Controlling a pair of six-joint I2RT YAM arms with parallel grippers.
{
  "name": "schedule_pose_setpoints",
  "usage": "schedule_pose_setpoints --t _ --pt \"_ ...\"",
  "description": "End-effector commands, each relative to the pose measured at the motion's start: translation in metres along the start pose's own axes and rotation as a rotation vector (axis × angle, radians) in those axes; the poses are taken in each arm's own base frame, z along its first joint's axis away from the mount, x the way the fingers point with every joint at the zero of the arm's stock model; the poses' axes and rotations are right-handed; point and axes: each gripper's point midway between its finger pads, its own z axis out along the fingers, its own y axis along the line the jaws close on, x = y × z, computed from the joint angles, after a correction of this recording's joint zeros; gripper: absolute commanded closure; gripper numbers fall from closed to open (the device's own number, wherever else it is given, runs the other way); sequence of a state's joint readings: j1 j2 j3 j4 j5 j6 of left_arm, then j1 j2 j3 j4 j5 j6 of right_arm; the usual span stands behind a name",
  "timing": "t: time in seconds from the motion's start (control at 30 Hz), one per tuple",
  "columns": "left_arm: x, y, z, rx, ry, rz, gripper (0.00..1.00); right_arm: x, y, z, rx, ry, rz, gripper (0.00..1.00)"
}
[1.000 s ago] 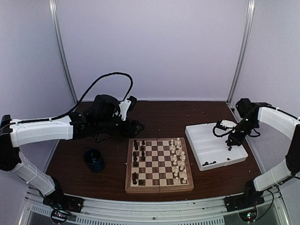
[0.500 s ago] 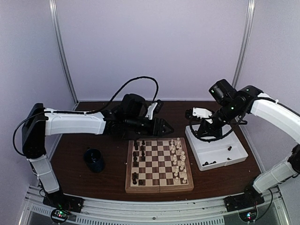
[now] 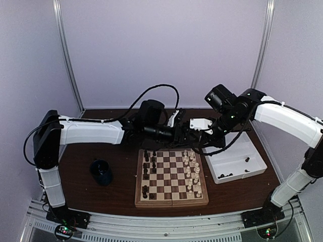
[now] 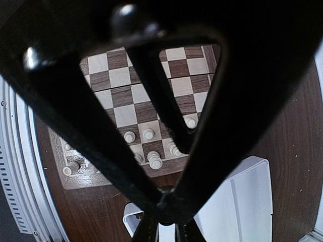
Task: Set up the chess pieces on the board
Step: Pass from the right arm to the left
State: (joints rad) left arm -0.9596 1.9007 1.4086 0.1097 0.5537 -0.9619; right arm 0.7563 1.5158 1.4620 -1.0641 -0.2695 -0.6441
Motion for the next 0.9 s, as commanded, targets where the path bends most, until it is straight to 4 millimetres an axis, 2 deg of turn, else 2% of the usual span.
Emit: schedule_pose_setpoints --t 0.0,0.4,0.7,0.87 --pt "-0.004 -0.014 0.008 0.062 0.007 0.006 0.57 -0.009 -0.006 -0.01 0.043 -0.008 0.003 0.91" --pt "-0.003 -0.016 0.015 0.105 0.016 -0.012 0.77 -0.017 -0.002 -0.011 0.038 -0.02 -0.01 0.91" --pt "-0.002 -0.015 0.018 0.117 0.026 -0.029 0.75 -0.021 -0.006 -0.012 0.046 -0.025 0.002 0.91" --pt "-0.003 -0.017 0.02 0.137 0.029 -0.032 0.84 -0.023 -0.006 -0.012 0.043 -0.032 0.007 0.91"
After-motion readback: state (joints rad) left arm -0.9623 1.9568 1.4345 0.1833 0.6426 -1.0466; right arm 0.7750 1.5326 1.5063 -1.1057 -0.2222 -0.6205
